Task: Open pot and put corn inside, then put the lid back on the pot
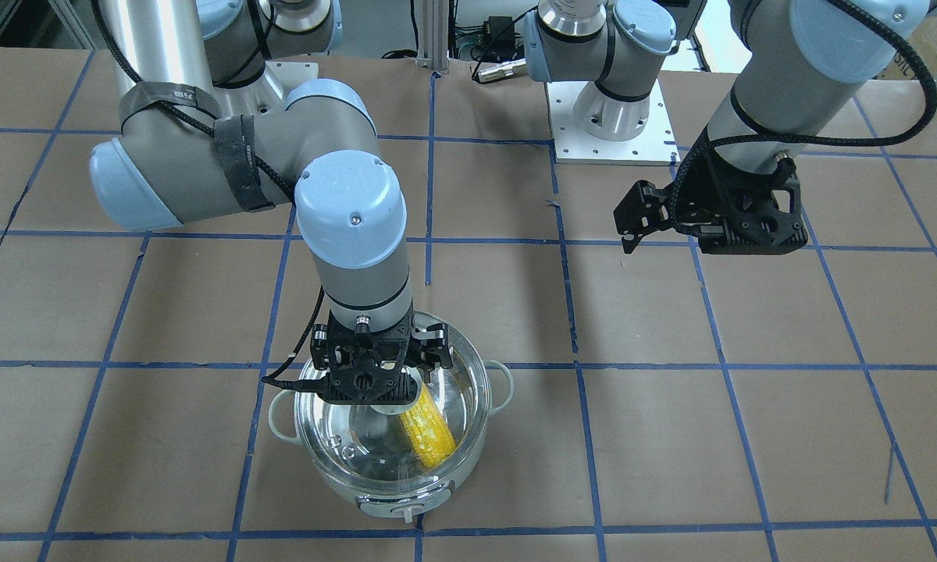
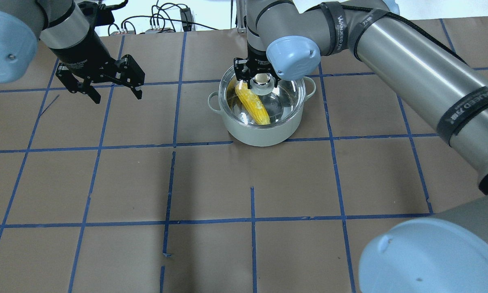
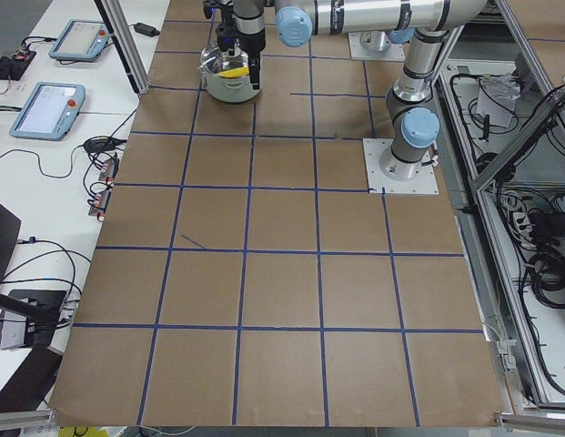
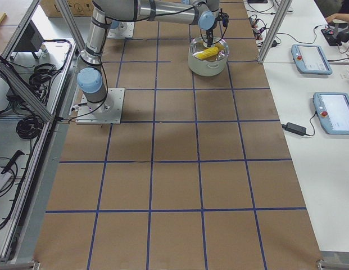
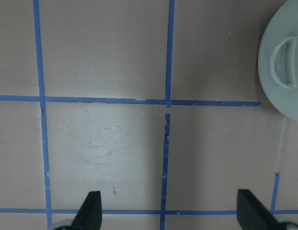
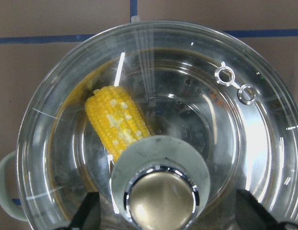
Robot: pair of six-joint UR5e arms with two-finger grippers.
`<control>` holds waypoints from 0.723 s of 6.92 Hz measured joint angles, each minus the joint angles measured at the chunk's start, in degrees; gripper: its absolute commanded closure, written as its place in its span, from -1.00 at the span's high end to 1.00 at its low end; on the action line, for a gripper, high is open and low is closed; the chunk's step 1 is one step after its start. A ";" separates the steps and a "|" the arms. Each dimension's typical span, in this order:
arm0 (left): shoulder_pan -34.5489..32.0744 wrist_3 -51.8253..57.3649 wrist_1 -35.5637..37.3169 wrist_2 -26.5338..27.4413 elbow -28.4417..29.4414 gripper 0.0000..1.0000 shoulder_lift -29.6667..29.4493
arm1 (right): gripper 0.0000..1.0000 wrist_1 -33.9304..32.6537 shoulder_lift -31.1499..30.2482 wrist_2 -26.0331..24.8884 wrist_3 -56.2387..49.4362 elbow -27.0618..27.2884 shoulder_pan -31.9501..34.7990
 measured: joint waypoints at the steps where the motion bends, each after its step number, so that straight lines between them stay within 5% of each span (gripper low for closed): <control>1: -0.04 0.00 0.00 -0.02 0.03 1.00 0.09 | 1.00 0.13 -0.35 0.02 -0.07 -0.35 -0.36; 5: -0.07 -0.16 -0.04 0.03 0.33 1.00 -0.06 | 1.00 3.57 -4.01 0.11 -6.71 -1.82 -4.75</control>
